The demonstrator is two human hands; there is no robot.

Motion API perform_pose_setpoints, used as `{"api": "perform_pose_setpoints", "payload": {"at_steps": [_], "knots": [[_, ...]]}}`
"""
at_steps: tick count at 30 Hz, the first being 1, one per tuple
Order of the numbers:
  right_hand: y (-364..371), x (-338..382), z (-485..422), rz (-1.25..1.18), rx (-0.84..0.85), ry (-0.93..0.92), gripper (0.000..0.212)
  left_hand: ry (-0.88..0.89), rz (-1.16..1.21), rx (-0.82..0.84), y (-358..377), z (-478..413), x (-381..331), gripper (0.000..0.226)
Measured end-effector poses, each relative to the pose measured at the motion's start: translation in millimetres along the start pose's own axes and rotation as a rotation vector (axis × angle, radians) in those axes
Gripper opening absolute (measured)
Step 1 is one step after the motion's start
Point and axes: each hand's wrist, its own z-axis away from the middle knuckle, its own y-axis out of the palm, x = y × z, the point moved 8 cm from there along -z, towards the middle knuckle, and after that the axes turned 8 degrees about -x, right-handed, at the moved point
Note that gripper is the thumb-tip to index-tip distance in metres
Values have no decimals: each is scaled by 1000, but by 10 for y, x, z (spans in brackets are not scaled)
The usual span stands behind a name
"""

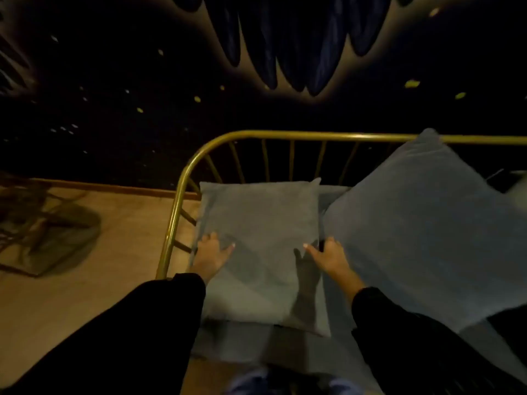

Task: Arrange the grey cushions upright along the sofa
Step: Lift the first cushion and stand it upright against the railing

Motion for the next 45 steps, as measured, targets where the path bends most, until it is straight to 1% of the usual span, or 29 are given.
{"api": "perform_pose_setpoints", "payload": {"at_steps": [1, 3, 5, 6, 9, 10, 11, 12, 13, 15, 16, 18, 19, 20, 22, 24, 26, 27, 30, 32, 35, 36, 38, 40, 41, 43, 44, 45], "knots": [[122, -50, -61, -23, 0, 29, 82, -39, 0, -3, 72, -44, 81, 72], [323, -89, -117, -96, 22, 103, 92, -96, 18, -67, 105, -147, 186, 84], [499, -115, -167, -158, 55, 160, 98, -153, 102, -71, 170, -233, 311, 93], [570, -117, -203, -185, 65, 183, 105, -196, 141, -55, 200, -303, 375, 95], [688, -204, -430, -345, 30, 226, 141, -265, 257, 24, 325, -546, 566, 107], [710, -239, -487, -409, 34, 244, 145, -272, 298, 46, 348, -597, 591, 114], [714, -227, -518, -476, 39, 257, 138, -284, 350, 62, 369, -644, 616, 121], [694, -195, -517, -529, 45, 279, 126, -318, 402, 67, 373, -664, 634, 126], [686, -169, -526, -593, 49, 290, 116, -351, 459, 59, 389, -693, 663, 126], [706, -172, -538, -678, 73, 308, 114, -418, 568, 11, 380, -728, 635, 116], [710, -168, -524, -701, 74, 308, 111, -448, 584, -10, 369, -739, 606, 116], [683, -151, -432, -757, 48, 303, 102, -500, 493, 1, 323, -705, 519, 130], [674, -150, -379, -770, 30, 305, 105, -514, 443, 8, 320, -697, 498, 134], [632, -163, -295, -762, 8, 310, 113, -511, 421, 10, 302, -669, 447, 135], [504, -263, -110, -726, -53, 294, 127, -507, 441, 16, 328, -549, 364, 138], [353, -399, 92, -673, -110, 271, 128, -503, 468, 14, 367, -348, 331, 146], [208, -514, 336, -613, -140, 271, 126, -510, 490, 20, 459, -79, 355, 148], [155, -595, 455, -596, -156, 266, 120, -515, 492, 35, 513, 80, 376, 147], [103, -942, 800, -602, -175, 274, 103, -538, 452, 85, 730, 491, 452, 134], [93, -1102, 908, -668, -169, 292, 96, -517, 444, 68, 828, 576, 396, 126], [78, -1257, 750, -670, -172, 308, 91, -433, 441, 67, 900, 538, 224, 129], [86, -1300, 676, -641, -184, 318, 92, -392, 411, 105, 962, 540, 202, 133], [124, -1393, 553, -566, -236, 345, 94, -300, 288, 236, 1112, 595, 190, 144], [154, -1423, 493, -492, -284, 346, 87, -258, 138, 305, 1170, 612, 187, 146], [185, -1444, 443, -481, -287, 349, 85, -264, 89, 301, 1154, 590, 139, 143], [235, -1470, 376, -539, -228, 383, 83, -275, 25, 199, 979, 529, -155, 123], [223, -1494, 365, -603, -199, 423, 81, -238, 26, 109, 889, 476, -363, 109], [172, -1556, 350, -655, -201, 461, 74, -155, 51, 20, 821, 416, -615, 95]]}}
